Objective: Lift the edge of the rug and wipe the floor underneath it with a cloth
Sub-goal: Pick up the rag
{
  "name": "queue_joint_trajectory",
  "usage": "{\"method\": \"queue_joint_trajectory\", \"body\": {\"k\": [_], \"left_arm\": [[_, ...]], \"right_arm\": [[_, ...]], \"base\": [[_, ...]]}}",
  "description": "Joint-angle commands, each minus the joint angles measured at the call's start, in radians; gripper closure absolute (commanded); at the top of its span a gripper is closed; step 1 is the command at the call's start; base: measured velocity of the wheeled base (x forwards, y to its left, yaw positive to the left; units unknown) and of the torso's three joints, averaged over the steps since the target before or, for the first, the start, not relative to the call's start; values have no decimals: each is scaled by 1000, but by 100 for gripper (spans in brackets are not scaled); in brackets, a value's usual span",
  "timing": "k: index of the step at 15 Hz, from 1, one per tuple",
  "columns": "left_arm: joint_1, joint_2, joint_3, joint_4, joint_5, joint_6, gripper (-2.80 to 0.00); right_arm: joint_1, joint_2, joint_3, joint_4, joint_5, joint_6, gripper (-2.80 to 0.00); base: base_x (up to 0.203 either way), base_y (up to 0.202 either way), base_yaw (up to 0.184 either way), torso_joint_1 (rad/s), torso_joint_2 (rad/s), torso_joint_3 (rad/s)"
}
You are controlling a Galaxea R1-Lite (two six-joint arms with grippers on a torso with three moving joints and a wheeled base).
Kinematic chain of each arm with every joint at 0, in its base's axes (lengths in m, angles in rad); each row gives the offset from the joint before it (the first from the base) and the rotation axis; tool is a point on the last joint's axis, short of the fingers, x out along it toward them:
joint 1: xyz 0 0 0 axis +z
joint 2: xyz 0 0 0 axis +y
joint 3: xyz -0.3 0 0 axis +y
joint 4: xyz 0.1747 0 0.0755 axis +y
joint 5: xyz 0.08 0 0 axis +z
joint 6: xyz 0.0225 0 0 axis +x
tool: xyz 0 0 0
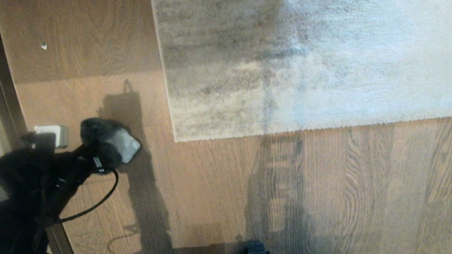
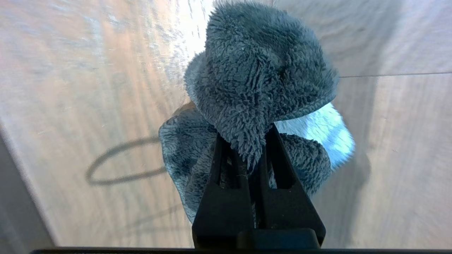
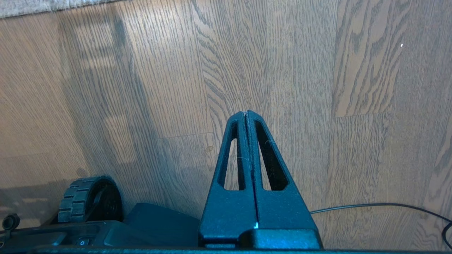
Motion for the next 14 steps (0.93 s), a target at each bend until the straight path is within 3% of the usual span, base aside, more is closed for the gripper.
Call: {"method": "queue_joint_trajectory", "body": {"k": [1, 14], "left_arm": [[0, -101, 55, -48, 2, 0, 0], [0, -480, 380, -48, -4, 17, 0]], "right_arm": [[0, 0, -1, 0, 0, 0, 0], [0, 0, -1, 0, 0, 0, 0]], "base": [[0, 0, 0, 0, 0, 0], [0, 0, 0, 0, 0, 0]]}}
